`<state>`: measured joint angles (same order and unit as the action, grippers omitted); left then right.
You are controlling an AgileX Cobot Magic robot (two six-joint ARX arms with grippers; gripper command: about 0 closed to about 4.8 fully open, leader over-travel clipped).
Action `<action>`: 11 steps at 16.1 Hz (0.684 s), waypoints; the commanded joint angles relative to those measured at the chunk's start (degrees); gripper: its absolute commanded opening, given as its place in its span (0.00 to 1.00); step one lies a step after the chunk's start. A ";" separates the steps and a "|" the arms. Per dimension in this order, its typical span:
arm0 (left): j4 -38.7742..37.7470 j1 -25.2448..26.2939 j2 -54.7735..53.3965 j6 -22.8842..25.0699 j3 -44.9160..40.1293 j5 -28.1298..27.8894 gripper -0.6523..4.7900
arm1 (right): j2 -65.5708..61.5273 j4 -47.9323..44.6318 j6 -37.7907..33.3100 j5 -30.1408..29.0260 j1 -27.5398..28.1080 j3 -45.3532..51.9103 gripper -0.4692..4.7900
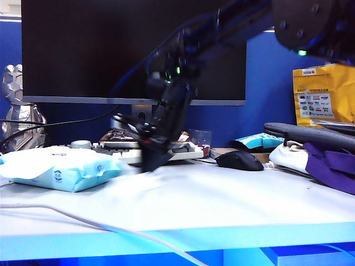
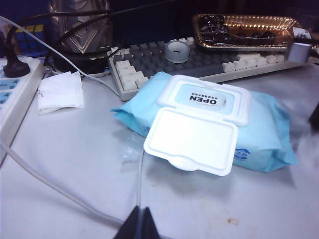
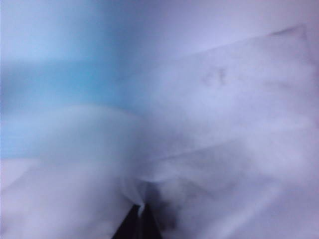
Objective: Use the wet wipes on the table to wipe the cherry juice off the table, then put the wipes back on the table.
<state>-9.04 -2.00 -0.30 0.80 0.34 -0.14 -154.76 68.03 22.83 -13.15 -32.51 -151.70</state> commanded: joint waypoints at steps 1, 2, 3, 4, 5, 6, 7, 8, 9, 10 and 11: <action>-0.70 0.04 0.20 0.24 -0.02 0.24 0.11 | -1.77 -7.32 -3.02 23.45 2.27 0.85 0.09; -0.70 0.04 0.20 0.24 -0.02 0.22 0.11 | -1.73 -10.47 -3.52 25.09 2.91 0.83 0.09; -0.70 0.04 0.20 0.24 -0.02 0.20 0.11 | -1.57 -10.88 -3.50 22.40 3.08 0.81 0.09; -0.70 0.04 0.20 0.24 -0.02 0.22 0.11 | -1.42 -9.62 -3.26 14.93 3.06 0.81 0.09; -0.68 0.04 0.20 0.24 -0.02 0.20 0.11 | -1.42 -6.08 -3.23 2.60 2.62 0.83 0.09; -0.70 0.04 0.20 0.24 -0.02 0.22 0.11 | -1.44 -2.43 -2.49 -8.28 1.99 0.83 0.09; -0.68 0.04 0.20 0.24 -0.02 0.22 0.11 | -1.44 -0.26 -1.33 -13.42 1.60 0.83 0.09; -0.70 0.04 0.20 0.24 -0.02 0.20 0.11 | -1.42 2.23 0.02 -15.58 0.81 0.83 0.09; -0.70 0.04 0.20 0.24 -0.02 0.22 0.11 | -1.44 2.64 0.13 -10.25 0.33 0.83 0.09; -0.70 0.04 0.20 0.24 -0.02 0.20 0.11 | -1.46 2.14 0.11 -5.22 0.24 0.85 0.09; -0.70 0.04 0.20 0.24 -0.02 0.22 0.11 | -1.55 0.55 -0.11 3.52 0.31 0.85 0.09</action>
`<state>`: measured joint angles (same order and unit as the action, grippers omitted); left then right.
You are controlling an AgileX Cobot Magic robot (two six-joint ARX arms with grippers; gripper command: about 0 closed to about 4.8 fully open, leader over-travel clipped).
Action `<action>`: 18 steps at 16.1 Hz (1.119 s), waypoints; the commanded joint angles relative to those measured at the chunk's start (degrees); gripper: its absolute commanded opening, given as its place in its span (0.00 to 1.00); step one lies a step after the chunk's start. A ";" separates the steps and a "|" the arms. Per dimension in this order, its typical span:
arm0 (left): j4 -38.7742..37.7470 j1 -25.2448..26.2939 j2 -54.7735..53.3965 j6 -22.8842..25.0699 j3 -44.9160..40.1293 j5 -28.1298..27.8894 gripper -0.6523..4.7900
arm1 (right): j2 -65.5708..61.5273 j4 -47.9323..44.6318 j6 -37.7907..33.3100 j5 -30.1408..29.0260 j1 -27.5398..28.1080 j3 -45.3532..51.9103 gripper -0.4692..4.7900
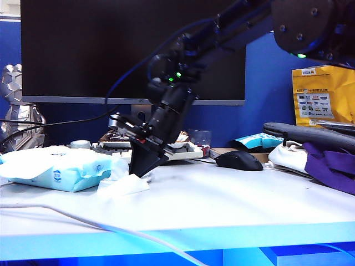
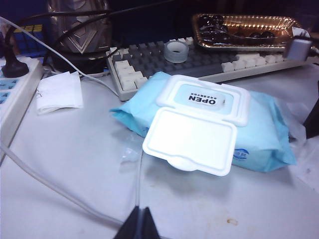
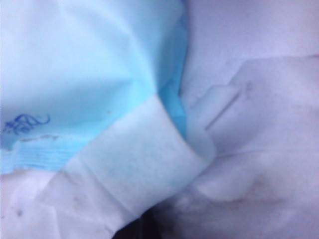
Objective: Use the wet wipes on the table to wipe the cherry juice off the table, then put the wipes back on the table.
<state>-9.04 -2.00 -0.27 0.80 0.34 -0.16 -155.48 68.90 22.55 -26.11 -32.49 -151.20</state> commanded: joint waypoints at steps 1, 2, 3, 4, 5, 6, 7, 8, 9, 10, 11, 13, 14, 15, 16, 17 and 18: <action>-0.70 0.04 0.17 0.24 -0.02 0.24 0.11 | -0.83 -2.19 -0.09 23.28 1.07 0.35 0.09; -0.70 0.04 0.17 0.24 -0.02 0.22 0.11 | -0.96 -3.39 -0.28 27.71 1.51 0.35 0.09; -0.70 0.04 0.17 0.24 -0.02 0.24 0.11 | -1.07 -5.25 -0.31 34.07 2.51 0.35 0.09; -0.70 0.04 0.17 0.24 -0.02 0.22 0.11 | -1.25 -7.74 -1.66 36.61 4.37 0.35 0.09; -0.70 0.04 0.17 0.24 -0.02 0.24 0.11 | -1.42 -9.25 -2.71 36.74 6.19 0.35 0.09; -0.70 0.04 0.17 0.24 -0.02 0.24 0.11 | -1.44 -9.77 -3.74 36.74 7.56 0.35 0.09; -0.70 0.04 0.17 0.24 -0.02 0.22 0.11 | -1.44 -10.27 -5.44 36.89 9.16 0.35 0.09; -0.70 0.04 0.17 0.24 -0.02 0.24 0.11 | -1.44 -11.30 -8.50 39.47 10.69 0.35 0.09; -0.70 0.04 0.17 0.24 -0.02 0.22 0.11 | -1.44 -11.74 -9.73 40.68 11.45 0.35 0.09; -0.70 0.04 0.17 0.24 -0.02 0.24 0.11 | -1.44 -11.76 -10.25 38.95 12.04 0.35 0.09; -0.68 0.04 0.17 0.24 -0.02 0.24 0.11 | -1.44 -11.45 -10.23 33.53 12.31 0.35 0.09; -0.68 0.04 0.17 0.24 -0.02 0.24 0.11 | -1.44 -10.32 -10.27 13.60 12.24 0.35 0.09; -0.70 0.04 0.17 0.24 -0.02 0.22 0.11 | -1.42 -9.14 -10.36 -5.46 11.50 0.35 0.09; -0.70 0.04 0.17 0.24 -0.02 0.22 0.11 | -1.42 -8.52 -10.36 -9.09 10.95 0.35 0.09; -0.70 0.04 0.17 0.24 -0.02 0.26 0.11 | -1.42 -7.50 -10.40 -7.91 10.71 0.35 0.09; -0.70 0.04 0.17 0.24 -0.02 0.24 0.11 | -1.42 -4.02 -11.04 3.89 10.29 0.35 0.09; -0.68 0.04 0.17 0.24 -0.02 0.22 0.11 | -1.44 -1.95 -11.26 16.79 10.10 0.37 0.09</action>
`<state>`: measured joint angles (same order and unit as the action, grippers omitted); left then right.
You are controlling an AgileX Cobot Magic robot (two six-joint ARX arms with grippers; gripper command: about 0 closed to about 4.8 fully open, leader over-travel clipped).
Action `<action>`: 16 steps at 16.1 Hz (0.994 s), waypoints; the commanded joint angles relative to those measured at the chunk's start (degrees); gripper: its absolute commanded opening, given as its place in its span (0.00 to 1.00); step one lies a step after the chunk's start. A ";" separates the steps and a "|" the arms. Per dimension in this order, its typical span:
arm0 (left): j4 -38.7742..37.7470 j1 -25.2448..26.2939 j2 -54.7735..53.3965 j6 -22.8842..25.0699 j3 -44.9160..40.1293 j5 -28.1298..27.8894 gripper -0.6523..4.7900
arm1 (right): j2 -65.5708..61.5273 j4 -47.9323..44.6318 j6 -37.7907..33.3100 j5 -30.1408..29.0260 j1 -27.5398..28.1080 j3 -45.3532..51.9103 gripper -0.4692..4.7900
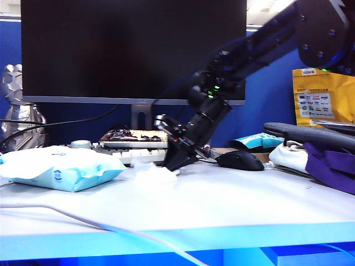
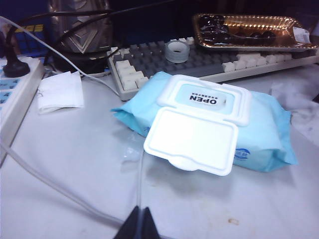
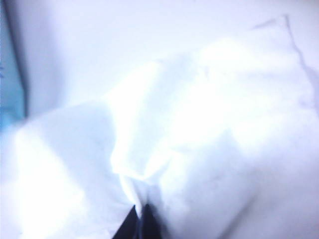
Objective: Use the wet wipes on the table to wipe the cherry juice off the table, then put the wipes back on the table.
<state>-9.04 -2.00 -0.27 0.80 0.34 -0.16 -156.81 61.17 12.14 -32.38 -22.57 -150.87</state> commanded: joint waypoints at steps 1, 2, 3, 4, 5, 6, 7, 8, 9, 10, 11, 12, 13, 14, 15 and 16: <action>-0.70 0.04 0.17 0.24 -0.02 0.26 0.11 | -0.26 6.21 -1.18 31.95 0.11 0.15 0.09; -0.68 0.04 0.17 0.24 -0.02 0.24 0.11 | -0.35 6.25 -1.29 41.88 0.31 0.15 0.09; -0.70 0.04 0.17 0.24 -0.02 0.24 0.11 | -0.33 6.29 -1.31 46.64 0.31 0.13 0.09; -0.70 0.04 0.17 0.24 -0.02 0.22 0.11 | -0.28 6.56 -1.27 45.81 0.31 0.11 0.09; -0.70 0.04 0.17 0.24 -0.02 0.24 0.11 | -0.28 7.93 -1.25 33.22 0.24 0.11 0.09; -0.70 0.04 0.17 0.24 -0.02 0.24 0.11 | -0.31 9.25 -1.20 19.85 0.22 0.11 0.09; -0.70 0.04 0.17 0.24 -0.02 0.22 0.11 | -0.31 10.29 -1.18 11.10 0.11 0.11 0.09; -0.70 0.04 0.17 0.24 -0.02 0.24 0.11 | -0.31 11.56 -0.52 3.65 -0.02 0.11 0.09; -0.68 0.02 0.17 0.24 -0.02 0.22 0.11 | -0.31 12.94 0.22 1.75 -0.11 0.11 0.09; -0.68 0.02 0.17 0.24 -0.02 0.22 0.11 | -0.31 13.55 0.04 11.37 -0.20 0.11 0.09; -0.70 0.02 0.17 0.24 -0.02 0.22 0.11 | -0.33 13.27 -0.15 18.84 -0.20 0.13 0.09; -0.68 0.02 0.17 0.24 -0.02 0.22 0.11 | -0.35 11.19 -1.75 34.29 -0.20 0.13 0.09; -0.70 0.02 0.17 0.24 -0.02 0.24 0.11 | -0.33 9.57 -2.14 42.69 -0.17 0.13 0.09; -0.70 0.02 0.17 0.24 -0.02 0.22 0.11 | -0.31 8.33 -2.25 47.91 -0.17 0.11 0.09; -0.70 0.02 0.17 0.24 -0.02 0.22 0.11 | -0.31 8.39 -1.53 42.32 -0.17 0.11 0.09; -0.70 0.02 0.17 0.24 -0.02 0.24 0.11 | -0.31 8.74 -1.18 32.26 -0.24 0.11 0.09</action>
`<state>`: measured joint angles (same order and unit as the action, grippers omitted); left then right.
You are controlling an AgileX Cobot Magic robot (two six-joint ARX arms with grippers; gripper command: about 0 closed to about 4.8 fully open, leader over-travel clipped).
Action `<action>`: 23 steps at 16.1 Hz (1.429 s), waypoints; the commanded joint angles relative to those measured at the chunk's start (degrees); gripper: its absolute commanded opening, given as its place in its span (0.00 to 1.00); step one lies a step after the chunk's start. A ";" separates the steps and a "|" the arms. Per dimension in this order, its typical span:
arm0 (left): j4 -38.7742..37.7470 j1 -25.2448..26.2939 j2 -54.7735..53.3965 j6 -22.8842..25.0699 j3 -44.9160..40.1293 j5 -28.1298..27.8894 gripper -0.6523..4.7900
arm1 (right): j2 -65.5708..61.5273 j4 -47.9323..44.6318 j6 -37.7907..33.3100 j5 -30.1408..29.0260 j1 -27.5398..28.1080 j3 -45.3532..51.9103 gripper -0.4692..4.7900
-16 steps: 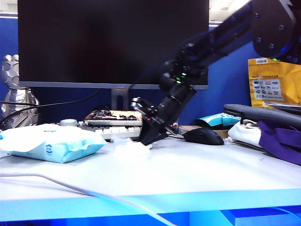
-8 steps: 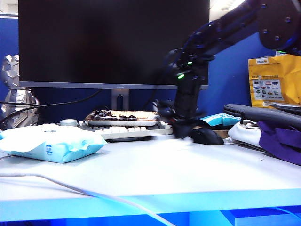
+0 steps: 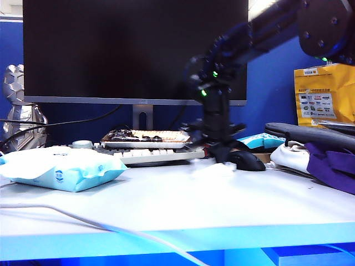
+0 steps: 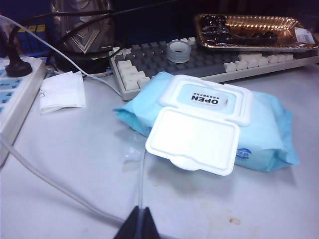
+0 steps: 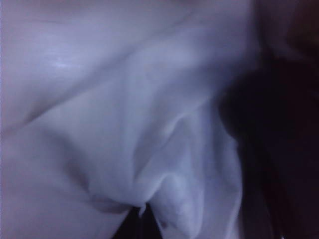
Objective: Use the wet wipes on the table to wipe the cherry juice off the table, then put the wipes back on the table.
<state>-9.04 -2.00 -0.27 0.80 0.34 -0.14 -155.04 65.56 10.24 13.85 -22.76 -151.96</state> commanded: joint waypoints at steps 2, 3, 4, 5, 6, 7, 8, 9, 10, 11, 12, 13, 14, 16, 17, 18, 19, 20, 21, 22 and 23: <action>-0.68 0.02 0.17 0.24 -0.02 0.22 0.11 | -2.08 5.01 2.01 -31.23 -0.59 1.20 0.09; -0.70 0.02 0.17 0.24 -0.02 0.22 0.11 | -2.08 5.97 2.97 -42.23 -0.81 1.20 0.09; -0.70 0.02 0.17 0.24 -0.02 0.20 0.11 | -2.08 6.93 3.37 -42.45 -1.29 1.20 0.09; -0.70 0.02 0.17 0.24 -0.02 0.20 0.11 | -2.08 7.32 3.30 -38.25 -1.49 1.20 0.09; -0.70 0.02 0.17 0.24 -0.02 0.20 0.11 | -2.12 6.95 2.84 -27.63 -1.62 1.20 0.09; -0.68 0.02 0.17 0.24 -0.02 0.20 0.11 | -2.21 5.68 1.49 -18.01 -1.62 1.22 0.09; -0.70 0.02 0.17 0.24 -0.02 0.22 0.11 | -2.21 3.37 0.33 -5.35 -1.53 1.22 0.09; -0.68 0.02 0.17 0.24 -0.02 0.20 0.11 | -2.19 1.88 -0.22 0.15 -1.51 1.20 0.09; -0.68 0.02 0.17 0.24 -0.02 0.22 0.11 | -2.19 1.33 0.09 0.35 -1.51 1.20 0.09; -0.68 0.02 0.17 0.24 -0.02 0.22 0.11 | -2.19 1.81 0.35 -4.63 -1.53 1.20 0.09; -0.68 0.02 0.17 0.24 -0.02 0.22 0.11 | -2.19 2.73 0.48 -13.29 -1.57 1.20 0.09; -0.70 0.02 0.17 0.24 -0.02 0.22 0.11 | -2.21 4.17 1.11 -25.77 -1.60 1.20 0.09; -0.68 0.04 0.17 0.24 -0.02 0.22 0.11 | -2.21 5.40 2.01 -36.37 -1.64 1.20 0.09; -0.70 0.02 0.17 0.24 -0.02 0.22 0.11 | -2.19 6.34 2.38 -45.18 -1.66 1.20 0.09; -0.70 0.02 0.17 0.24 -0.02 0.22 0.11 | -2.19 5.90 2.21 -40.96 -1.66 1.20 0.09; -0.68 0.02 0.17 0.24 -0.02 0.20 0.11 | -2.21 4.28 1.66 -24.55 -1.66 1.22 0.09; -0.70 0.04 0.17 0.24 -0.02 0.20 0.11 | -2.23 2.14 0.85 -14.62 -1.62 1.25 0.09; -0.70 0.04 0.17 0.24 -0.02 0.20 0.11 | -2.23 -0.72 0.63 -6.08 -1.38 1.22 0.09; -0.70 0.02 0.17 0.24 -0.02 0.22 0.11 | -2.23 -2.67 0.66 -2.23 -1.22 1.22 0.09; -0.70 0.02 0.17 0.24 -0.02 0.22 0.11 | -2.23 -4.87 0.66 -0.33 -0.96 1.22 0.09; -0.70 0.02 0.17 0.24 -0.02 0.20 0.11 | -2.23 -7.10 0.68 -0.48 -0.77 1.22 0.09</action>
<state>-9.04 -2.00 -0.27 0.80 0.34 -0.14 -155.81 57.12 11.16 12.99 -23.62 -151.59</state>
